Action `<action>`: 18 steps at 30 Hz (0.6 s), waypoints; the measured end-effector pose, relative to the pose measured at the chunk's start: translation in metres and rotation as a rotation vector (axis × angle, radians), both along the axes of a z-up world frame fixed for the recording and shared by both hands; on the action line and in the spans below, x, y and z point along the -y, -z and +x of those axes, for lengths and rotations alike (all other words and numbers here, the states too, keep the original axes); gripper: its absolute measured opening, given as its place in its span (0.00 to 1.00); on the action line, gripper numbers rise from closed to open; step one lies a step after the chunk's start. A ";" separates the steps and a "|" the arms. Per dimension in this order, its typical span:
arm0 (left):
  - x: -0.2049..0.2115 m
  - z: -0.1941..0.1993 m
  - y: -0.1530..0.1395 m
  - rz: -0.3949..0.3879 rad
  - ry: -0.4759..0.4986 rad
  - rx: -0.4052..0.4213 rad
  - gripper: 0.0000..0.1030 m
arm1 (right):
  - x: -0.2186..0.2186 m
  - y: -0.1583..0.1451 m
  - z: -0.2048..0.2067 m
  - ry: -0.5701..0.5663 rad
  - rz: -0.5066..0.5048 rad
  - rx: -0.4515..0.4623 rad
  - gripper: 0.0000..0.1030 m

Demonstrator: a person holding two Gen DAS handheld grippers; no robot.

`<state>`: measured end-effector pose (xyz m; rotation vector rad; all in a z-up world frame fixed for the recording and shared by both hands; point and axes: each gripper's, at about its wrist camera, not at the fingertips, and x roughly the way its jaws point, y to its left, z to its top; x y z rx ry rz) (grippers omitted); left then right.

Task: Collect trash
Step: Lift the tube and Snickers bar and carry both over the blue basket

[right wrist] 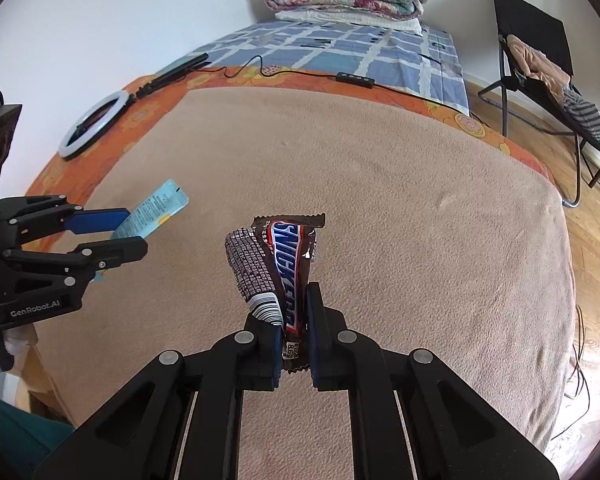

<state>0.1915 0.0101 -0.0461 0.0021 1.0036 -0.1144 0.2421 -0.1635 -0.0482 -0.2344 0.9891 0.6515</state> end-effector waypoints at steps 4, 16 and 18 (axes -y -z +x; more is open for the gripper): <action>0.004 -0.021 -0.019 0.000 0.009 0.027 0.35 | -0.001 -0.021 -0.020 -0.012 0.017 0.017 0.08; 0.012 -0.102 -0.061 -0.017 0.018 0.080 0.35 | 0.005 -0.070 -0.096 -0.039 0.047 0.073 0.08; 0.014 -0.116 -0.064 -0.013 0.022 0.084 0.35 | 0.008 -0.072 -0.108 -0.039 0.053 0.073 0.08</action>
